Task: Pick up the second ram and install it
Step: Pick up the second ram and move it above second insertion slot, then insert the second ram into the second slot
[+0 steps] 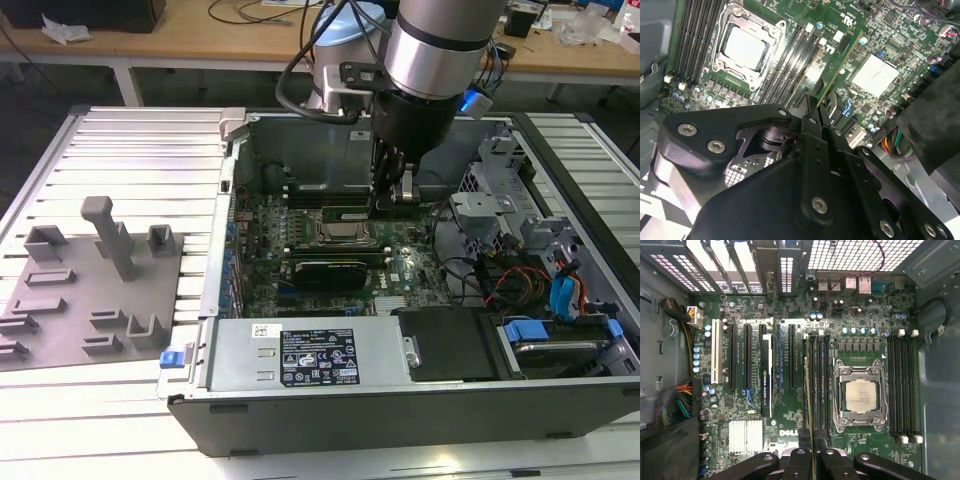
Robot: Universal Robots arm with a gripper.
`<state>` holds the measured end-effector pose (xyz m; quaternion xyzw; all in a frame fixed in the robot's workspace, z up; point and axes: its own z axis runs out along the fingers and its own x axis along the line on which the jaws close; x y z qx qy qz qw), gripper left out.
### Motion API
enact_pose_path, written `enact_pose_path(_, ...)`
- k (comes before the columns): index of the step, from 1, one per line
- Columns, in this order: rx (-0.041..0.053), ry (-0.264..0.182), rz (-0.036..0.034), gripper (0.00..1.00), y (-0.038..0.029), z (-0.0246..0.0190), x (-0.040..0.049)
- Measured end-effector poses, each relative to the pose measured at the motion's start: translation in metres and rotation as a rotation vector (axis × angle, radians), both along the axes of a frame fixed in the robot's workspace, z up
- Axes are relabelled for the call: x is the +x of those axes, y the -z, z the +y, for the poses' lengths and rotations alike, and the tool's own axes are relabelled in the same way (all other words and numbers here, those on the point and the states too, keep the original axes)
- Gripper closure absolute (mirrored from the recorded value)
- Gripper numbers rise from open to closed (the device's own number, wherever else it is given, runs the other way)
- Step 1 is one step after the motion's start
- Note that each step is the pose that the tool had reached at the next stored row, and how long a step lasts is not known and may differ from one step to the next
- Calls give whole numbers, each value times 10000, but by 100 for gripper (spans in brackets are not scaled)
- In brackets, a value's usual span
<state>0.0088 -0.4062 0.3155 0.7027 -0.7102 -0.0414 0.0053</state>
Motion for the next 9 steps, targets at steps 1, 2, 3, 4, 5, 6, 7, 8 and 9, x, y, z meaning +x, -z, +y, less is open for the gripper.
enact_pose_path(1, -1, 0, 0, 86, 1, 0, 0)
enact_pose_path(2, 0, 0, 0, 86, 1, 0, 0)
enact_pose_path(3, 0, 0, 0, 86, 2, 0, 0)
enact_pose_path(4, 0, 0, 0, 86, 3, 0, 0)
enact_pose_path(5, 5, 0, -2, 86, 12, 1, 0)
enact_pose_path(6, 1, -1, 0, 86, 51, 0, 0)
enact_pose_path(7, 0, 0, 0, 86, 87, 0, -1)
enact_pose_path(8, 1, -1, 0, 86, 128, 1, -1)
enact_pose_path(9, 2, 2, -1, 86, 151, 2, -7)
